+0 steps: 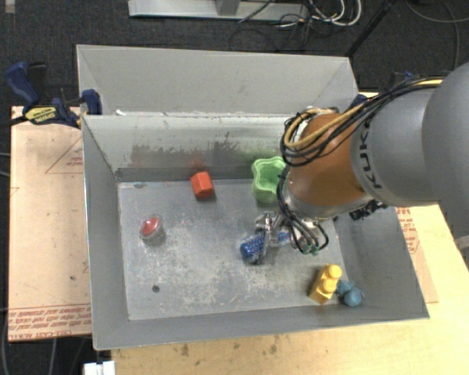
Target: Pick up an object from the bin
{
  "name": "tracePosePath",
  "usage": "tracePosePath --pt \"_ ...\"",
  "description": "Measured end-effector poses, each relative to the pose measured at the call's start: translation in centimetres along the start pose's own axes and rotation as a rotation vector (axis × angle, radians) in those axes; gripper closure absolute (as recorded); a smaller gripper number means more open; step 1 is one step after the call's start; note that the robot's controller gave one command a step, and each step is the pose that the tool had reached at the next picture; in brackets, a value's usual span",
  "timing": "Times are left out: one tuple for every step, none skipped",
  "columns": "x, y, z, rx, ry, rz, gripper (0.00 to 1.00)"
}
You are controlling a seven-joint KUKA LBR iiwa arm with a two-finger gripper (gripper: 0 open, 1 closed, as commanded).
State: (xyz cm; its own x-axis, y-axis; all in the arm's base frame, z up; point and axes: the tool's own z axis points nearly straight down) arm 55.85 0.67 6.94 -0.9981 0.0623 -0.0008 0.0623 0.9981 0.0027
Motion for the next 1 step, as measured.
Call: tracePosePath --pt "2.97 -1.03 -13.31 0.001 -0.006 0.011 1.0"
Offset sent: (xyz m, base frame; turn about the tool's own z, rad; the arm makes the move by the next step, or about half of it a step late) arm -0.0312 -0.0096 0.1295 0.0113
